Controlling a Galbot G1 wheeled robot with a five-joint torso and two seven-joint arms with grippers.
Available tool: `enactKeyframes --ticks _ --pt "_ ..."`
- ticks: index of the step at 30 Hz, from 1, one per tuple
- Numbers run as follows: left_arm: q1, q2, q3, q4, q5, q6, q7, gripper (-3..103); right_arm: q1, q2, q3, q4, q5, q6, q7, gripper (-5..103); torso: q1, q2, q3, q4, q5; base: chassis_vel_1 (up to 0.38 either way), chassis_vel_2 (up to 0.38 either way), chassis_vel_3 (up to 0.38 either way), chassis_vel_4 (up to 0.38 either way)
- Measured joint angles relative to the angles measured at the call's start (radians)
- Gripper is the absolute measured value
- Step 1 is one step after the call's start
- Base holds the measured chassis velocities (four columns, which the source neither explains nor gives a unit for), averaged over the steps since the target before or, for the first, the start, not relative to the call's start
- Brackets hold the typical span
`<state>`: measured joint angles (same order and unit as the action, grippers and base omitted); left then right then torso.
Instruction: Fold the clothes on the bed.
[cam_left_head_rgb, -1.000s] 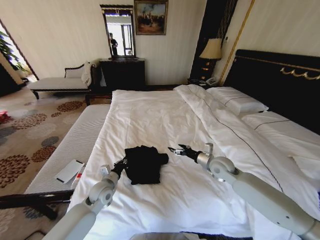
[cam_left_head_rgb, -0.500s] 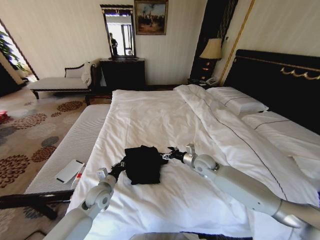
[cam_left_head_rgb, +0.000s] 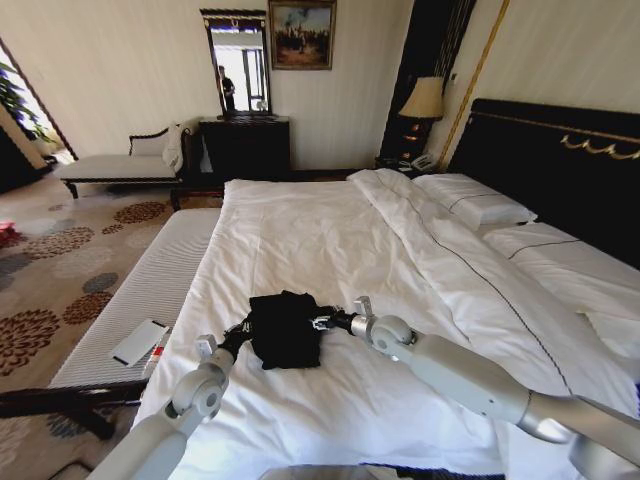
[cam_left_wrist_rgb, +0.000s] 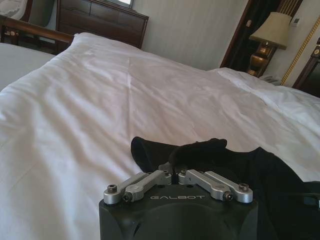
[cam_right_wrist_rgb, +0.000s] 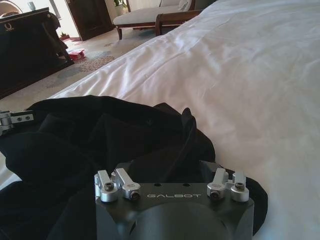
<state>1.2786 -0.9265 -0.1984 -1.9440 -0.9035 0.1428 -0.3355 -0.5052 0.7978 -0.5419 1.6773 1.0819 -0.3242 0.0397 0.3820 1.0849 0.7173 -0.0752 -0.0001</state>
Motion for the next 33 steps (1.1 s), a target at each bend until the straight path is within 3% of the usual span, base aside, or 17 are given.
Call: enactKeyframes --ticks 2,5,6,9,12,14,17,20,33 --pt "-0.001 0.000 0.003 0.000 0.000 -0.001 0.000 1 0.004 0.001 -0.006 -0.004 0.001 0.000 0.000 63 0.000 0.000 0.000 -0.0001 0.0000 0.000 0.000 0.000 0.000" --pt "-0.001 0.000 0.005 0.000 0.000 -0.001 0.000 1 0.004 0.002 -0.007 -0.004 0.001 0.000 0.000 58 0.000 0.000 0.000 -0.0001 0.0001 0.000 0.000 0.000 0.000" --pt "0.000 0.000 0.006 0.000 0.000 -0.001 0.001 1 0.004 0.003 -0.009 -0.005 0.001 0.000 0.000 47 0.000 0.000 0.000 -0.0001 0.0001 0.000 0.000 0.000 0.000" --pt "0.001 0.000 0.006 0.000 0.000 -0.001 0.001 1 0.005 0.003 -0.011 -0.004 0.001 0.000 0.001 42 0.000 0.000 0.000 0.0000 0.0001 0.000 0.000 0.000 0.000" --pt "-0.001 0.002 0.007 0.000 -0.002 -0.001 0.001 1 0.007 0.001 -0.012 0.000 0.002 0.001 0.001 25 0.000 0.000 0.000 0.0000 0.0001 0.000 0.000 0.000 0.000" --pt "-0.002 0.003 0.007 0.000 -0.002 -0.001 0.002 1 0.008 0.001 -0.012 0.001 0.002 0.002 0.001 25 0.000 0.000 0.000 0.0000 0.0001 0.000 0.000 0.000 0.000" --pt "-0.003 0.001 0.008 0.001 -0.001 -0.001 0.002 1 0.010 0.001 -0.012 0.006 0.000 0.009 0.012 9 0.000 0.000 0.000 0.0000 0.0001 0.000 0.000 0.000 0.000" --pt "-0.003 0.001 0.010 0.001 0.000 -0.002 0.002 1 0.009 0.004 -0.009 0.010 -0.002 0.015 0.021 2 0.000 0.000 0.000 -0.0001 0.0001 0.000 0.000 0.000 0.000" --pt "0.008 0.001 0.014 -0.001 0.017 -0.016 0.001 1 -0.005 -0.007 0.001 0.049 -0.006 0.020 0.034 0 0.000 0.000 0.000 0.0000 0.0001 0.000 0.000 0.000 0.000"
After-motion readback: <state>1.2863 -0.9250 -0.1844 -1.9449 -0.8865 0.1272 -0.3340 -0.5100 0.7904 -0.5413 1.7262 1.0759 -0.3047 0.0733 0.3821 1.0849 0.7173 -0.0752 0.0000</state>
